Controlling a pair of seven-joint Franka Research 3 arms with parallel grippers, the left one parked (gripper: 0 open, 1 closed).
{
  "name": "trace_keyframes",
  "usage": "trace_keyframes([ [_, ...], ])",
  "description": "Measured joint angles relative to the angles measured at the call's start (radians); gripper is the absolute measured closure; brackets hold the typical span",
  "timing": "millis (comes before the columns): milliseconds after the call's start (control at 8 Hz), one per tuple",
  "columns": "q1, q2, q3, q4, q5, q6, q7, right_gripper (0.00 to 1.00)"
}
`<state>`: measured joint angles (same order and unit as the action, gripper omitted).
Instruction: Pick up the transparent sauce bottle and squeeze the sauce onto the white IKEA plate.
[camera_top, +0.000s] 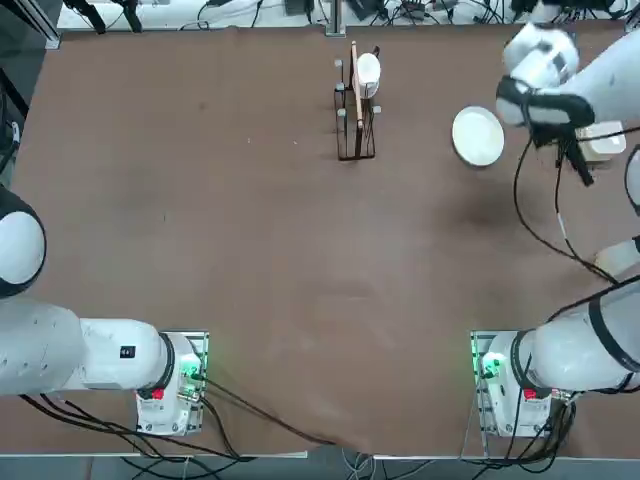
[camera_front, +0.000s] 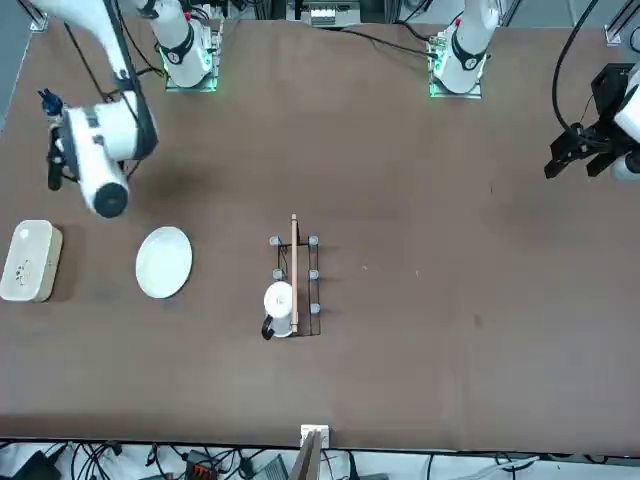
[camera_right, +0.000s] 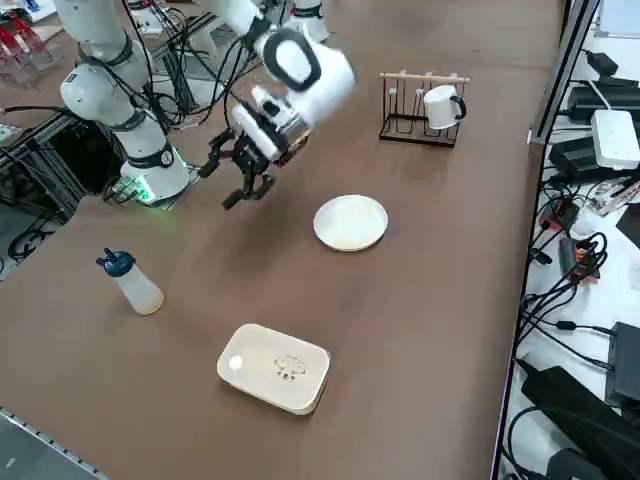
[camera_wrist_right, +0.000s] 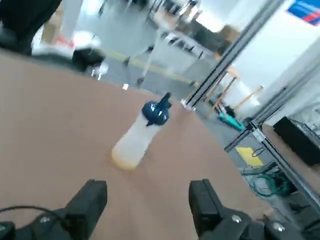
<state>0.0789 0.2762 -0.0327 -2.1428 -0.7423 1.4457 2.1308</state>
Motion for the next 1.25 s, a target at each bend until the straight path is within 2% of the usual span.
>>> trace_keyframes([
  [250, -0.049, 0.108, -0.011, -0.036, -0.112, 0.020, 0.287, 0.00],
  [625, -0.172, 0.232, -0.019, -0.034, -0.247, 0.024, 0.540, 0.00],
  [1250, -0.265, 0.343, -0.020, -0.029, -0.337, 0.029, 0.623, 0.00],
])
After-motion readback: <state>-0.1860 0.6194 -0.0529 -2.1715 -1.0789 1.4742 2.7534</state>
